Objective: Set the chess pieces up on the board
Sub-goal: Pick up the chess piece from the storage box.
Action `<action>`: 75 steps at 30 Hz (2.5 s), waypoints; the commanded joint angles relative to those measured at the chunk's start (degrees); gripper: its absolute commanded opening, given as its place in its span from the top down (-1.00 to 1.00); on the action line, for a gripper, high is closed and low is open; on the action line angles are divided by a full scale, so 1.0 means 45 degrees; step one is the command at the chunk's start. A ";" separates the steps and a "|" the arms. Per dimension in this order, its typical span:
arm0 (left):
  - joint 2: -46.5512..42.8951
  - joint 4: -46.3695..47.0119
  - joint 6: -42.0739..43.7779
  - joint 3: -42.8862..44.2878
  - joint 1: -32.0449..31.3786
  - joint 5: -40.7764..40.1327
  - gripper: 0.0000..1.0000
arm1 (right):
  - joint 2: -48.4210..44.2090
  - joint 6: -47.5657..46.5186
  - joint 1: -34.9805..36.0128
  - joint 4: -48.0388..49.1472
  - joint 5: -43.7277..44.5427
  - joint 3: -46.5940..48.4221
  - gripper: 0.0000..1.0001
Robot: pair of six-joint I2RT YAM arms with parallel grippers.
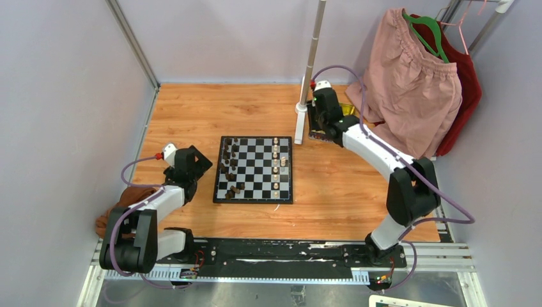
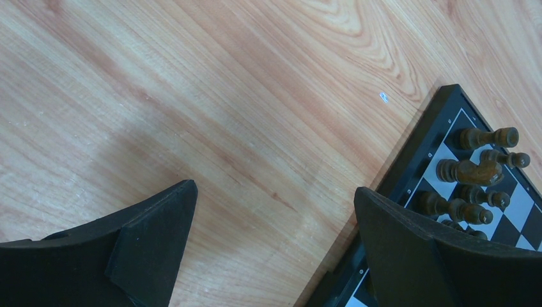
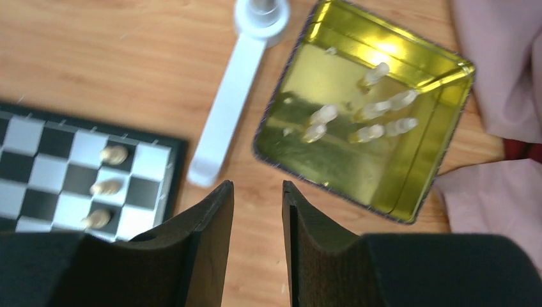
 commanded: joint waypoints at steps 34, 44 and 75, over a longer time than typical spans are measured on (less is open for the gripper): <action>0.0377 0.0248 0.0277 0.0319 -0.0130 0.0102 -1.00 | 0.5215 -0.0634 -0.2971 -0.0059 -0.1183 0.3656 0.15; 0.0373 0.0256 0.0295 0.0304 -0.0145 0.0093 -1.00 | 0.5602 -0.0658 -0.3126 -0.0059 -0.1488 0.3980 0.15; 0.0380 0.0248 0.0316 0.0326 -0.0183 0.0083 -1.00 | 0.6045 -0.0656 -0.3146 -0.0145 -0.1515 0.4177 0.86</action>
